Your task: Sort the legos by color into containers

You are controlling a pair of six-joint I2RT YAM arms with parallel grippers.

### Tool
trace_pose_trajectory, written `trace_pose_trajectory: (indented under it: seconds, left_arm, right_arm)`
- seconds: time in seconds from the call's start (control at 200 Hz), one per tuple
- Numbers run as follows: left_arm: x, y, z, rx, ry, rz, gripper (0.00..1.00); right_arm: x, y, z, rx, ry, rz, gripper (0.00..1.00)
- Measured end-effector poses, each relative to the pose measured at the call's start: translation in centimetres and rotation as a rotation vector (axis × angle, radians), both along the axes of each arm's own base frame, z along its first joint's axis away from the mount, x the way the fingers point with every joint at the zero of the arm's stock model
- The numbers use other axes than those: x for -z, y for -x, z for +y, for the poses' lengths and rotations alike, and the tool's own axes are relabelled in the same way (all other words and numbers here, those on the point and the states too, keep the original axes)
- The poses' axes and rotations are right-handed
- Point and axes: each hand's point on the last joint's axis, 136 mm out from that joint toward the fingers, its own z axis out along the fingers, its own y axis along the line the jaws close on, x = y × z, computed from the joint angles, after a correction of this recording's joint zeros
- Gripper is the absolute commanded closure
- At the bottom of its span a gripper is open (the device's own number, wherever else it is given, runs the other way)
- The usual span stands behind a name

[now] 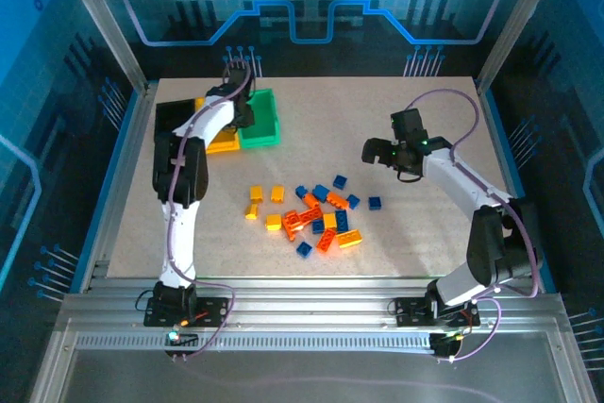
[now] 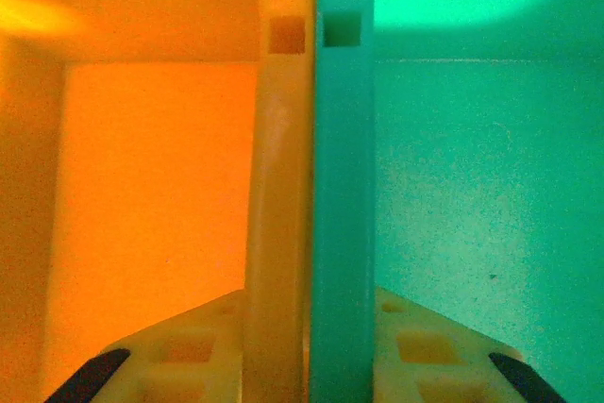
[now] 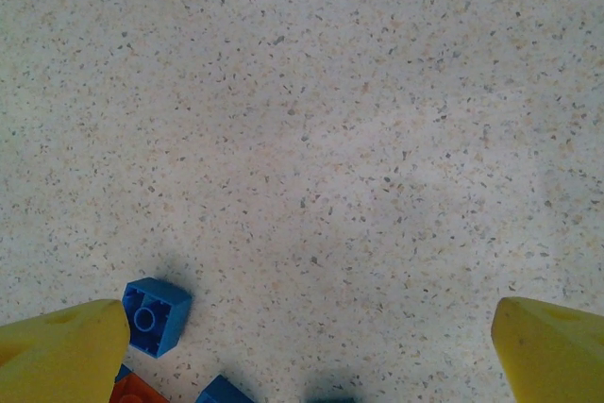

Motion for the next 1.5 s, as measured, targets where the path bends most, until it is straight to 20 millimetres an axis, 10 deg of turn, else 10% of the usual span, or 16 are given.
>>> trace_pose_trajectory:
  seconds: [0.385,0.55,0.835,1.006,1.236,1.336,1.501]
  left_arm:
    - [-0.9,2.6,-17.0,0.169,0.071,-0.01,1.0]
    - [-0.2,4.2,-21.3,0.193,0.066,-0.001,1.0]
    - [0.1,7.1,-24.7,0.164,0.073,0.007,1.0]
    - [0.2,7.7,-25.8,0.138,0.108,0.006,0.52]
    - [2.0,9.7,-26.4,0.116,0.19,0.043,0.32]
    - [0.0,10.1,-26.4,0.122,0.232,0.011,0.21]
    - [-8.8,11.4,-26.2,0.166,0.383,-0.15,0.01]
  right_arm:
    - [0.4,1.9,-0.6,0.04,-0.004,0.044,0.0]
    - [0.0,3.1,-1.2,0.056,0.003,0.042,0.0]
    - [-0.5,4.8,-1.8,0.06,0.002,0.03,0.0]
    - [-0.7,5.0,-1.7,0.058,-0.006,0.025,0.0]
    - [-0.5,5.1,-1.4,0.047,-0.03,0.031,0.0]
    - [-0.5,5.2,-1.2,0.042,-0.044,0.034,0.0]
    - [-0.3,5.3,-1.0,0.043,-0.051,0.038,0.05]
